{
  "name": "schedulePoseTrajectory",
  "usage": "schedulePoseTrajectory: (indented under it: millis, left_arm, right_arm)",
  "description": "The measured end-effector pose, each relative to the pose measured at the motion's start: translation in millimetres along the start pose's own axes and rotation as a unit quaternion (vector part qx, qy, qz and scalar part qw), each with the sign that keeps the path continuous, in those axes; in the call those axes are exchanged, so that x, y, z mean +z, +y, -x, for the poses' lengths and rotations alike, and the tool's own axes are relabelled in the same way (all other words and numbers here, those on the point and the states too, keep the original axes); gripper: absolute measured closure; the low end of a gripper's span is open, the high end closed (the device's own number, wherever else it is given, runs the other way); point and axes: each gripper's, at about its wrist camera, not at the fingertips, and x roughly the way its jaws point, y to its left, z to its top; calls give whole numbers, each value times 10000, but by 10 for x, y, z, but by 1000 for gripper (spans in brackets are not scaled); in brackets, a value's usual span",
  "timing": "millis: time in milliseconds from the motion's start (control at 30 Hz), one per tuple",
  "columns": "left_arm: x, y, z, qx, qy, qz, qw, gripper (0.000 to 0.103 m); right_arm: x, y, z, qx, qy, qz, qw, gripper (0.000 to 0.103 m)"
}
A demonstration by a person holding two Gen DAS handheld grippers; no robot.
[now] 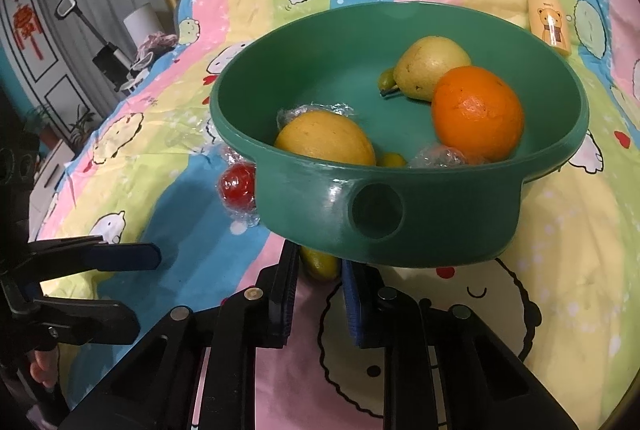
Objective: Organize fruits
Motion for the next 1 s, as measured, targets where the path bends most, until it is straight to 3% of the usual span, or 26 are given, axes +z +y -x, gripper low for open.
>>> schedulePoseTrajectory:
  millis: [367,500,767,833,1000]
  left_arm:
    - [156,-185,-357,-115,202,-74,9997,28]
    - [264,-224,-506,-97,261,-234,9993,33]
    - [462,-65,-558,328,-84,-372,9987,38]
    - [470,-62,-549,599,-160,-540,9966,38]
    - [464,-124,-613,746,-25,-941,9928,38]
  right_arm:
    - [-263,-357,405,-3,-365,-794,9962,80]
    - [-274,-487,494,53,-539,-1015,9934,80]
    - [-286,-510,525,155,-617,-1070,9922,80]
    - [-301,-511,533,188,-629,-1081,9920,80]
    - [-301,-521,514,229,-613,-1092,9919,80]
